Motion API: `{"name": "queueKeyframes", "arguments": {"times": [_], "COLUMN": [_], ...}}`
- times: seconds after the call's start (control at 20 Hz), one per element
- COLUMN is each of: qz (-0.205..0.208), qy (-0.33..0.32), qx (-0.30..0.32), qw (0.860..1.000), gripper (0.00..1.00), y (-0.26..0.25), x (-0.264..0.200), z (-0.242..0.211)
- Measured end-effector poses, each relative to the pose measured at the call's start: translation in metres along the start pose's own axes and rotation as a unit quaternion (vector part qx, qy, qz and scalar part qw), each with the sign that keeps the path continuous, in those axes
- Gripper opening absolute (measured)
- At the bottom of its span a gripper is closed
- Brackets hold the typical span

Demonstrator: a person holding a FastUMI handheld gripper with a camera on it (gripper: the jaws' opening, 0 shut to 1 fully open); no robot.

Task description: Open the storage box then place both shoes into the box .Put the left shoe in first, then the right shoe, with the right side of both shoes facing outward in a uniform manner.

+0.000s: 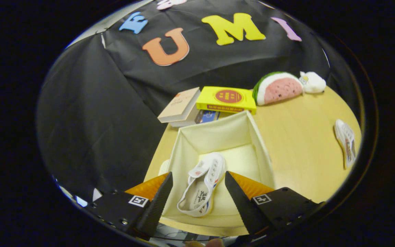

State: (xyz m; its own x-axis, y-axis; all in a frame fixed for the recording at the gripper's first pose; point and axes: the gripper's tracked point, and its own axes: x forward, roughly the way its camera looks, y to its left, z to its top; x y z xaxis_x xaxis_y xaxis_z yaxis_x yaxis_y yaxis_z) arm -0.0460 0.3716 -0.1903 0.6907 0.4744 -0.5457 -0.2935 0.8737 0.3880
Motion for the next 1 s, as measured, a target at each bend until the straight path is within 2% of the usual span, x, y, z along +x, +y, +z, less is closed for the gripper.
{"name": "queueKeyframes", "arguments": {"times": [0.2, 0.4, 0.5, 0.55, 0.85, 1.0], "qz": [-0.008, -0.029, -0.027, -0.040, -0.100, -0.120], "qy": [-0.057, -0.094, -0.118, -0.129, -0.130, -0.114], "qx": [-0.057, -0.073, -0.081, -0.085, -0.070, -0.078], "qw": [0.997, 0.992, 0.989, 0.987, 0.984, 0.983], "gripper": [0.94, 0.94, 0.94, 0.94, 0.94, 0.94], "y": [-0.032, -0.106, -0.144, -0.170, -0.317, -0.378], "x": [-0.051, -0.096, -0.119, -0.129, -0.169, -0.176], "z": [0.038, 0.070, 0.084, 0.092, 0.096, 0.084]}}
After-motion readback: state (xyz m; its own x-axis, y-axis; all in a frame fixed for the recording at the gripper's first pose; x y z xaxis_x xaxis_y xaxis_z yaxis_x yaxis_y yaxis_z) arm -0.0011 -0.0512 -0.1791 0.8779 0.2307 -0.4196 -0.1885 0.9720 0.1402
